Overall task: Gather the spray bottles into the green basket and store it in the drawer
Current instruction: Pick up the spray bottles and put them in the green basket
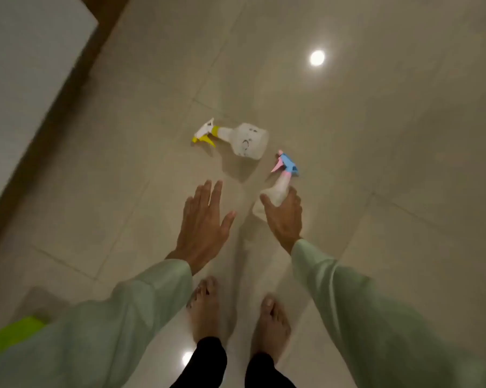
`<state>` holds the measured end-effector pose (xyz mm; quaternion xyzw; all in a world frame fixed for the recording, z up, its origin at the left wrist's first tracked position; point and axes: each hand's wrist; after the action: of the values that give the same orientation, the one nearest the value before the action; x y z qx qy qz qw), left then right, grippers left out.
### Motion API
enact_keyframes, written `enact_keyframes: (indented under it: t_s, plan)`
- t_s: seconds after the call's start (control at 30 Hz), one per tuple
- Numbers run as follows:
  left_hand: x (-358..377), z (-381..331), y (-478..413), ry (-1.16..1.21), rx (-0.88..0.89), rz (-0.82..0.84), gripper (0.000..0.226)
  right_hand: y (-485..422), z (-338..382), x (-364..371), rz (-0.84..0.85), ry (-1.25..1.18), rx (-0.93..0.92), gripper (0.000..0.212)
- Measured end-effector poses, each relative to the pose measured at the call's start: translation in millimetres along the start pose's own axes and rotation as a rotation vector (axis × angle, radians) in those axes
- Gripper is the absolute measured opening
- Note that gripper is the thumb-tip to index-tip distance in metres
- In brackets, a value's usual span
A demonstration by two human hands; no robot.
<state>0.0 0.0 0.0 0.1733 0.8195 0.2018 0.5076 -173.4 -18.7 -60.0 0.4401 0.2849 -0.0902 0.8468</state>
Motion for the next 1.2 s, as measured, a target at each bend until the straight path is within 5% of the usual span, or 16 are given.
enact_keyframes:
  t_s: [0.2,0.4,0.9,1.07,1.2]
  plan:
    - [36,41,-21,0.021,-0.037,0.009,0.069,-48,-5,38,-0.051,-0.265,0.208,0.072]
    - [9,47,28,0.093,-0.102,0.002,0.069,1,2,20,-0.035,-0.319,0.226,0.057]
    - [-110,110,253,0.295,-0.422,-0.297,0.069,262,92,32,0.462,-0.138,-0.145,0.07]
    - [-107,192,334,0.294,-0.574,-0.333,0.07,333,91,118,0.513,-0.219,-0.207,0.017]
    - [-90,273,385,0.335,-0.628,-0.345,0.07,387,75,204,0.542,-0.232,-0.216,0.012]
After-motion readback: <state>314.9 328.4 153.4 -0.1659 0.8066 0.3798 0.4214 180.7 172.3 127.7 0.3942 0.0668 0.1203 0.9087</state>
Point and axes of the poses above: each hand's wrist, its own y-axis away from the middle knuckle, its own x-axis out of the palm, z = x × y
